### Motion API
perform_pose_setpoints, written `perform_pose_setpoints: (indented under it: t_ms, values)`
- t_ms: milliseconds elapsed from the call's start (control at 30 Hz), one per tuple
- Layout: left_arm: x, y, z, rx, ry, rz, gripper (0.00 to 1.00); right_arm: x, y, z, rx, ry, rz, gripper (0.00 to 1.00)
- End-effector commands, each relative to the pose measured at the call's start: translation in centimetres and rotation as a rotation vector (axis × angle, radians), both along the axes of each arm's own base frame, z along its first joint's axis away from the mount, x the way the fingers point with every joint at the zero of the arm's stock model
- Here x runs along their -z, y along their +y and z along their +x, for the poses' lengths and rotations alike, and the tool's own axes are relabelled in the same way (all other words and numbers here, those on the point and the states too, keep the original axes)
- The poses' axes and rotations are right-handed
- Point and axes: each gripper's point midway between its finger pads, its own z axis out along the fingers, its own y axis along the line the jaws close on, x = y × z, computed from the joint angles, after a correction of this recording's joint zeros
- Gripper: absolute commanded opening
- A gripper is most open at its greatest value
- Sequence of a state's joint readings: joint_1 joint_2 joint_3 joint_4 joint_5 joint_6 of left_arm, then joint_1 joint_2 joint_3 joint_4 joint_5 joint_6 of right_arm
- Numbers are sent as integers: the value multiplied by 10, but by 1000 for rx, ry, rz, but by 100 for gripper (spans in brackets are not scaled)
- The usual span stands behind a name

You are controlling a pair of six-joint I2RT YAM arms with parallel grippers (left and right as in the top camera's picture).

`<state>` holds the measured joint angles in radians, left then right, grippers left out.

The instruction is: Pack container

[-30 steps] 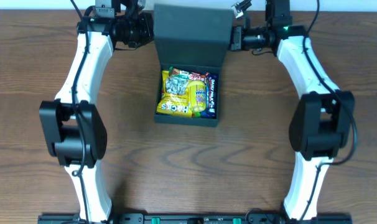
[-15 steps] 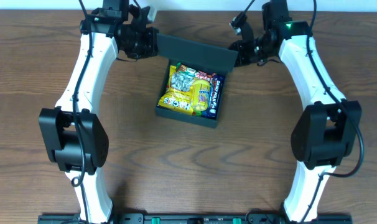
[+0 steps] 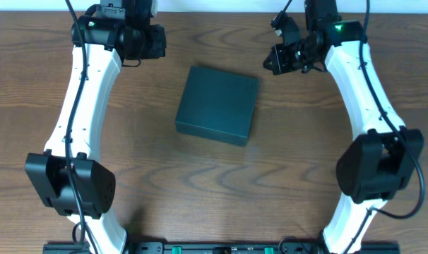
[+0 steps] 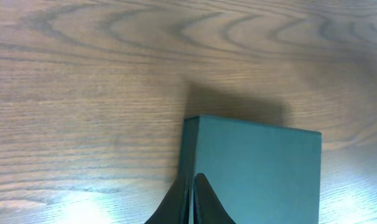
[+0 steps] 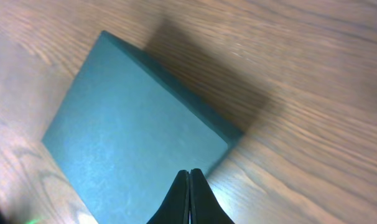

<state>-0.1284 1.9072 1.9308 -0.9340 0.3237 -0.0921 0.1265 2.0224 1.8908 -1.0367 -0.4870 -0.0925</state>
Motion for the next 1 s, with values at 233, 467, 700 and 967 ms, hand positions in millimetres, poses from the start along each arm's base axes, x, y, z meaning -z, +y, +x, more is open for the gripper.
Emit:
perform_pose_setpoints:
  t_ms: [233,467,700,967]
  values:
    - [49,32,-28,-87,183,66,6,30,-35,-28,242,206,-80,1]
    - [141,6,-65,-86,374,-205,6,95,-2,-51,272,312,-11,1]
    - [175,-21,-83,-126,434,-305,6,114,19,-51,267,282,25,1]
    - [174,-56,-104,-39,496,-352,6,106,38,-34,229,178,56,1]
